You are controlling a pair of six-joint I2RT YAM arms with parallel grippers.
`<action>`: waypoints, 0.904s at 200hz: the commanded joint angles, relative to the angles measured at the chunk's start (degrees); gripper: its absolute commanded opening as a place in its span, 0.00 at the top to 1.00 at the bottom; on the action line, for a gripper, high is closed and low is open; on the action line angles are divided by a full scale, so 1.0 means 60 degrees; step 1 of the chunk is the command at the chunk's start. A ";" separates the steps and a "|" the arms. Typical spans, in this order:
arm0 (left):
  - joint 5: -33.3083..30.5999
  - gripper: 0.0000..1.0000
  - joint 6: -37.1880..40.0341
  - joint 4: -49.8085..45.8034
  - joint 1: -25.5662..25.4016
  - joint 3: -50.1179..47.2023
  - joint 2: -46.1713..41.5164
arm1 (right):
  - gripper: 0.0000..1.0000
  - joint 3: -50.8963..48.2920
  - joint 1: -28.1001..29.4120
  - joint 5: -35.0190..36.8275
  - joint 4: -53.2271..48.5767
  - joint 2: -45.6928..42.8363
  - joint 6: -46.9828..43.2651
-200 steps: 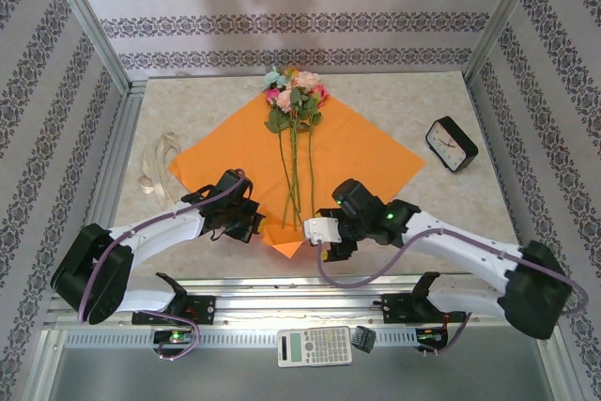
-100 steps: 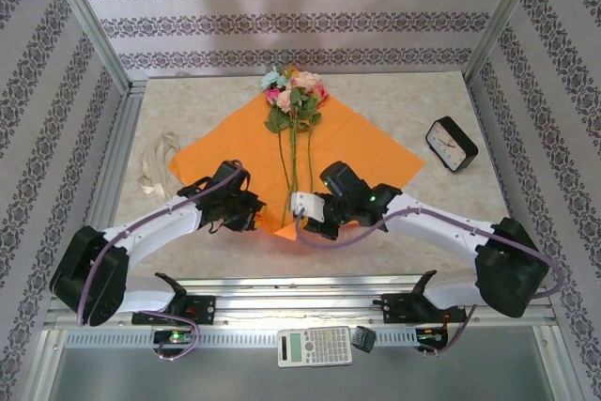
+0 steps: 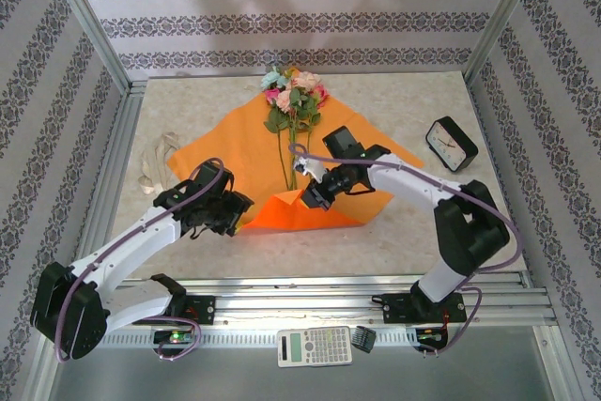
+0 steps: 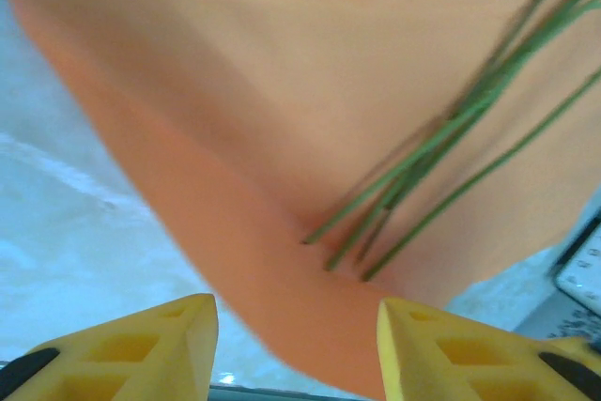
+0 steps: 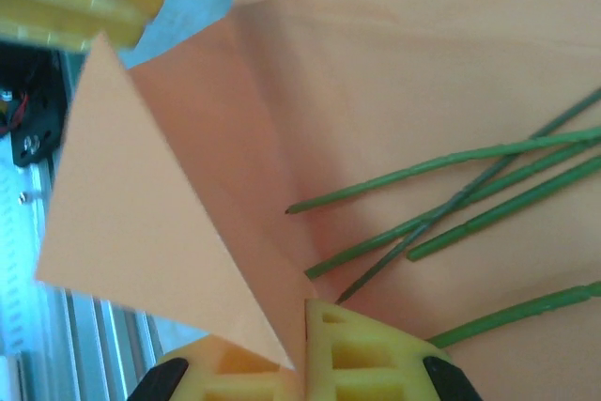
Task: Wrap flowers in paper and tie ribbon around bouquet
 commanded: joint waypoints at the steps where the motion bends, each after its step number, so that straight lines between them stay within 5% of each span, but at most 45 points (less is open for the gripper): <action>1: 0.0096 0.52 0.0736 -0.0011 0.0105 -0.0219 -0.0166 | 1.00 0.0725 -0.0310 -0.0376 -0.0746 0.0662 0.0778; 117: 0.0139 0.41 0.0067 0.3895 0.0076 -0.2082 0.0015 | 1.00 0.3624 -0.1747 -0.1440 -0.2429 0.4063 0.3333; 181: -0.0001 0.41 -0.0467 0.4731 -0.0009 -0.2605 0.0073 | 1.00 0.3556 -0.2082 -0.1673 -0.2095 0.4387 0.3862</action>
